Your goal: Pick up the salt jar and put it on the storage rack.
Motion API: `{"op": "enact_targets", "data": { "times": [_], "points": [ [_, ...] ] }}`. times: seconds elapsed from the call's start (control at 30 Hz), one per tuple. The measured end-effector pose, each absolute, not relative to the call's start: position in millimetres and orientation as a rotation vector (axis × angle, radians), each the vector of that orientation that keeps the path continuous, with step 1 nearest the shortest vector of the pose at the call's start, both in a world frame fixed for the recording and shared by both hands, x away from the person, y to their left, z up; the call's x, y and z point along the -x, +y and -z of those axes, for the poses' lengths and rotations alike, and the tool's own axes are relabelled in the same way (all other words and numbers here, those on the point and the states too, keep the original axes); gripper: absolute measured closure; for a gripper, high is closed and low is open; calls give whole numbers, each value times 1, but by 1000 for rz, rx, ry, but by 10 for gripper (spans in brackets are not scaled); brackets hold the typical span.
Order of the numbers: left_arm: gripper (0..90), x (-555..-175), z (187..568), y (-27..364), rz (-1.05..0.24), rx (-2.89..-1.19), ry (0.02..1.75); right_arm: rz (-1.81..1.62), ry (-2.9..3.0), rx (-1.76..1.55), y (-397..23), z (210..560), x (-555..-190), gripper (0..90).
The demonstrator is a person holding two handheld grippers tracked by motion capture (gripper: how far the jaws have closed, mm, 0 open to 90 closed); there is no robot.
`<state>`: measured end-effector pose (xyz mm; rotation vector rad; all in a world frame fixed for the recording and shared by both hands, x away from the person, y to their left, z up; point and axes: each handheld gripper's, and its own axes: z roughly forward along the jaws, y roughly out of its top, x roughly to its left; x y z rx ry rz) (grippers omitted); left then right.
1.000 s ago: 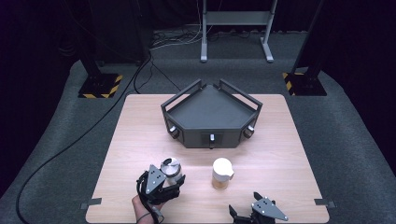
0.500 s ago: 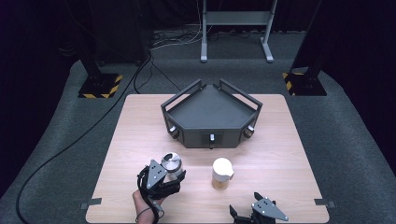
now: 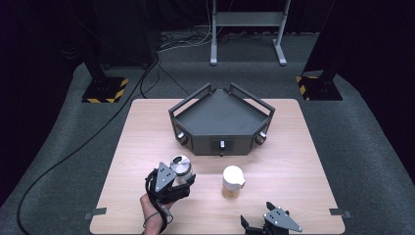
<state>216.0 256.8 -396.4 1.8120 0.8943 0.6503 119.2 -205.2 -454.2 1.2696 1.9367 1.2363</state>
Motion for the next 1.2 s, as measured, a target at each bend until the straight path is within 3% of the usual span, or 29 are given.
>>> {"op": "enact_targets", "data": {
  "times": [1.2],
  "points": [
    [314, -240, 374, 250, -679, -1828, 861, -1234, 1943, -1273, -205, 454, -120, 0]
  ]
}}
